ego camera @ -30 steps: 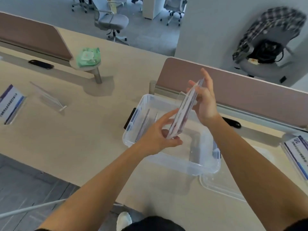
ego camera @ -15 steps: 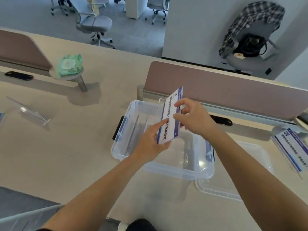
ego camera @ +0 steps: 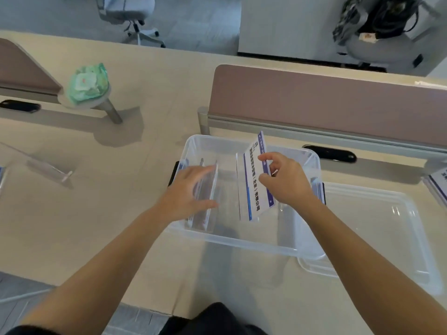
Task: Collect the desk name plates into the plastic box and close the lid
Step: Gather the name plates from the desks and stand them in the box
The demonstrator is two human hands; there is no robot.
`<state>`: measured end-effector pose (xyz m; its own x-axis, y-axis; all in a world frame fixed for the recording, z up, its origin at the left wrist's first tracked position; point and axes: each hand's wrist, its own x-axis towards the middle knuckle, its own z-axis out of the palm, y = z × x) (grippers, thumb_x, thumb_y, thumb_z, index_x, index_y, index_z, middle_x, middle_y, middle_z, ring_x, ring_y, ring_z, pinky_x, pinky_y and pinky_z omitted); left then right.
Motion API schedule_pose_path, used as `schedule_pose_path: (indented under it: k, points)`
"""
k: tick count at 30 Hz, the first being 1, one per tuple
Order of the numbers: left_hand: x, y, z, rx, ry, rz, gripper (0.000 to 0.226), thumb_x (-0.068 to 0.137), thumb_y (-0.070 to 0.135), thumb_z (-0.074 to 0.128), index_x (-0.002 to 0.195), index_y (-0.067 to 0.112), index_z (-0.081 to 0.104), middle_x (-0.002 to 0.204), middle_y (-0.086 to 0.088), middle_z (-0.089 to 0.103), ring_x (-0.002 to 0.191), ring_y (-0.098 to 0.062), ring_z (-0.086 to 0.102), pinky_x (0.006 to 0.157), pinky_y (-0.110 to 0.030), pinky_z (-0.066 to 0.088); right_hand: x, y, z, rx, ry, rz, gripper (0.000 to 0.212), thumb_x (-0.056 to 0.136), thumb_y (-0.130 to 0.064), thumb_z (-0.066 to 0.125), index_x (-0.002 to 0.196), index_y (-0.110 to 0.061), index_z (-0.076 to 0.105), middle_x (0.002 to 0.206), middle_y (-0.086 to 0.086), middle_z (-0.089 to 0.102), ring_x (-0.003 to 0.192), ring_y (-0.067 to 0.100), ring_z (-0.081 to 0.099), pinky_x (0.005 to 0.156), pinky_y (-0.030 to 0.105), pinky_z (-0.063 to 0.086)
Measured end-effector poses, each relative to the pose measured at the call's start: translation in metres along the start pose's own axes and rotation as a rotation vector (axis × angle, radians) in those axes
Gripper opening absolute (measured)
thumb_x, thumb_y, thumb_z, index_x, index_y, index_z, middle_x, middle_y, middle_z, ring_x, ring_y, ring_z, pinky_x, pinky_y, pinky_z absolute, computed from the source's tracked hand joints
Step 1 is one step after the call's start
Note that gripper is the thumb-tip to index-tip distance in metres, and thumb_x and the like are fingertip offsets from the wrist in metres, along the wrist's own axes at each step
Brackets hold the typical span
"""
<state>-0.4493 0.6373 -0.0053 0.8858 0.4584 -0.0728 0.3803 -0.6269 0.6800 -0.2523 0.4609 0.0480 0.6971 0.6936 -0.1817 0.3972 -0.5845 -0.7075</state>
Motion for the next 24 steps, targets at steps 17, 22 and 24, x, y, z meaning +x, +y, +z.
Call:
schedule_pose_path:
  k: [17,22,24]
  points:
    - [0.036,-0.067,0.009,0.025,0.130,-0.114,0.071,0.076,0.047,0.075,0.137,0.031,0.043,0.147,-0.004,0.013,0.135,-0.030,0.016,0.109,-0.046,0.036,0.018,0.029,0.109,-0.366,-0.095,0.243,0.058,0.087,-0.018,0.052,0.143,-0.029,0.043,0.092,0.004,0.070,0.080,0.022,0.067,0.074,0.037,0.059]
    - [0.039,-0.071,0.011,0.066,0.149,-0.116,0.063,0.079,0.041,0.073,0.134,0.027,0.046,0.149,-0.007,0.017,0.132,-0.032,0.028,0.108,-0.050,0.036,0.024,0.038,0.122,-0.416,-0.166,0.217,0.060,0.090,-0.027,0.056,0.146,-0.034,0.035,0.083,0.001,0.066,0.079,0.023,0.066,0.074,0.039,0.059]
    - [0.040,-0.071,0.011,0.050,0.157,-0.127,0.060,0.079,0.038,0.072,0.133,0.028,0.046,0.150,-0.006,0.018,0.131,-0.031,0.030,0.108,-0.050,0.037,0.027,0.047,0.116,-0.332,-0.247,0.174,0.070,0.090,-0.037,0.064,0.150,-0.038,0.028,0.092,-0.006,0.064,0.082,0.018,0.066,0.079,0.037,0.059]
